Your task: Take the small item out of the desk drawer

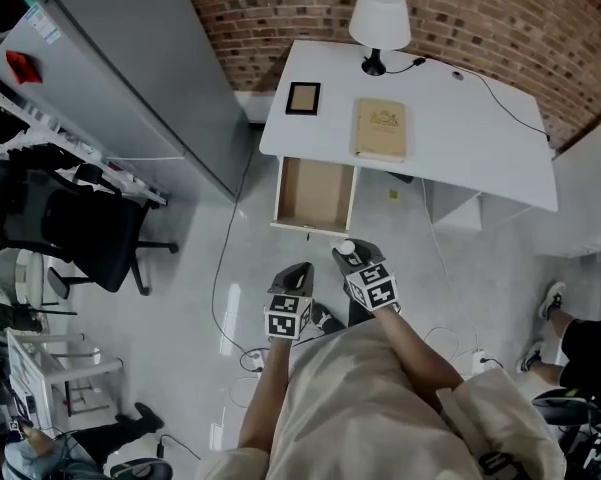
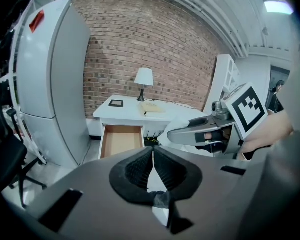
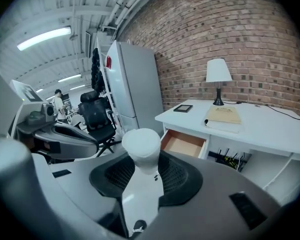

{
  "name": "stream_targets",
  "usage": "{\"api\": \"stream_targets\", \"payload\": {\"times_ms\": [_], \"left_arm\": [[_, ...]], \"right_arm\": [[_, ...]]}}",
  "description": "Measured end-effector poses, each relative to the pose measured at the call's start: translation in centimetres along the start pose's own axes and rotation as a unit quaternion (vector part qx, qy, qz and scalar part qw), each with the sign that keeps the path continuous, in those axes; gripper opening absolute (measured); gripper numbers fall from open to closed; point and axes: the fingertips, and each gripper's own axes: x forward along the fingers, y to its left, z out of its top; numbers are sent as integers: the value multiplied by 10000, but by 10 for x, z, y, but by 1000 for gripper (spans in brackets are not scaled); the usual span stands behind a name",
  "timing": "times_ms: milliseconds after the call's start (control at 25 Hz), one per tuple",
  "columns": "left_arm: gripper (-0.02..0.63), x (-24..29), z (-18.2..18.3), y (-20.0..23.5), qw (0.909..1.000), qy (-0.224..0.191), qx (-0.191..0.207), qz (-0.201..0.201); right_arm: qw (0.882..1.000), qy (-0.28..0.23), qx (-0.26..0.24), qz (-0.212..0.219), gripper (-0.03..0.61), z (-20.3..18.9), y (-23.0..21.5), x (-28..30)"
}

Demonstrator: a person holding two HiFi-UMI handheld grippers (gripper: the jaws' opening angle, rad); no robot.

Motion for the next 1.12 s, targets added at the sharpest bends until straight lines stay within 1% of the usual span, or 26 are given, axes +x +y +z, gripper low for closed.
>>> {"api": "stream_targets", "payload": {"times_ms": [200,360,400,560,760,1000,1120], "left_arm": [[21,-7,-1,-6,9999,-89,-107,16],[21,-7,-5,-14,9997,-39,226,48],[21,-7,-7,-17,9997,-37,255,30],[21,-8,-11,-15,9997,-48,227,5],[21,-14,-18,-4,10000,-27,49,53],[21,-9,-32,-7,9998,102,-59,-145],[21,-6,-40,-11,9995,194,-18,-234]], "right_arm": [[10000,12,-12,-50,166,-5,1,-6],[10000,38,-69,47,166,-11,11,-6],[9999,57,-94,90,166,-13,14,-5],[9995,79,-201,213,166,-17,26,0],[9993,83,-239,258,166,-17,33,4],[9993,27,-191,314,167,-19,39,9],[9989,45,-227,404,167,-19,44,15]]}}
